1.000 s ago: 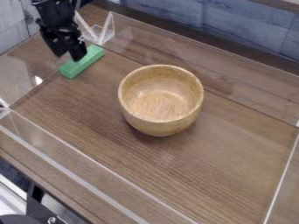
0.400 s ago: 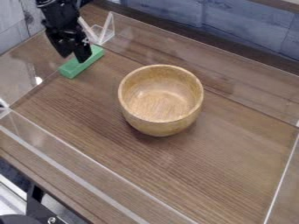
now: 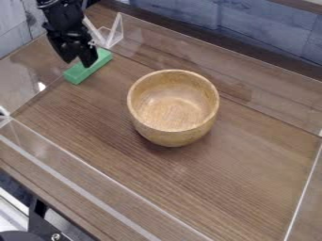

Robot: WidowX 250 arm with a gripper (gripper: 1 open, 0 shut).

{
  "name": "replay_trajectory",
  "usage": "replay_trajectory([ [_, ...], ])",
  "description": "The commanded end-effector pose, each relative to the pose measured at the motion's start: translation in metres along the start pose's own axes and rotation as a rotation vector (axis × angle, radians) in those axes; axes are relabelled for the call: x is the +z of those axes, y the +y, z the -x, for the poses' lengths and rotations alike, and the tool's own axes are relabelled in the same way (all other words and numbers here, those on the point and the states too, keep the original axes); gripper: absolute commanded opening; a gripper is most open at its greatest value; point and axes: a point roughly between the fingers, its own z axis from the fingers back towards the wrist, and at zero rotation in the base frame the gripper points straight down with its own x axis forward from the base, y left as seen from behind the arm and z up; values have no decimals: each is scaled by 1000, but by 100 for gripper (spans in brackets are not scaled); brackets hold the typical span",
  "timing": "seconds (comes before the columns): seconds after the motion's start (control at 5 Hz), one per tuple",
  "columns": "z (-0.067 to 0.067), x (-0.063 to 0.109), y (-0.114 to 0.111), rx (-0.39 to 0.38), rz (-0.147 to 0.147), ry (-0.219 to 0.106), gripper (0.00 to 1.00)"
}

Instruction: Move green stick from inside the wooden bowl to the table next to it

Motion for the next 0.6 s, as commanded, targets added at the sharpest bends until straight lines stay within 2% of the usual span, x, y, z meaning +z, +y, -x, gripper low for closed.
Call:
replay_trajectory([
  [0.0, -11, 20, 3, 26, -44, -60, 100],
  [0.4, -9, 20, 1, 96, -51, -74, 100],
])
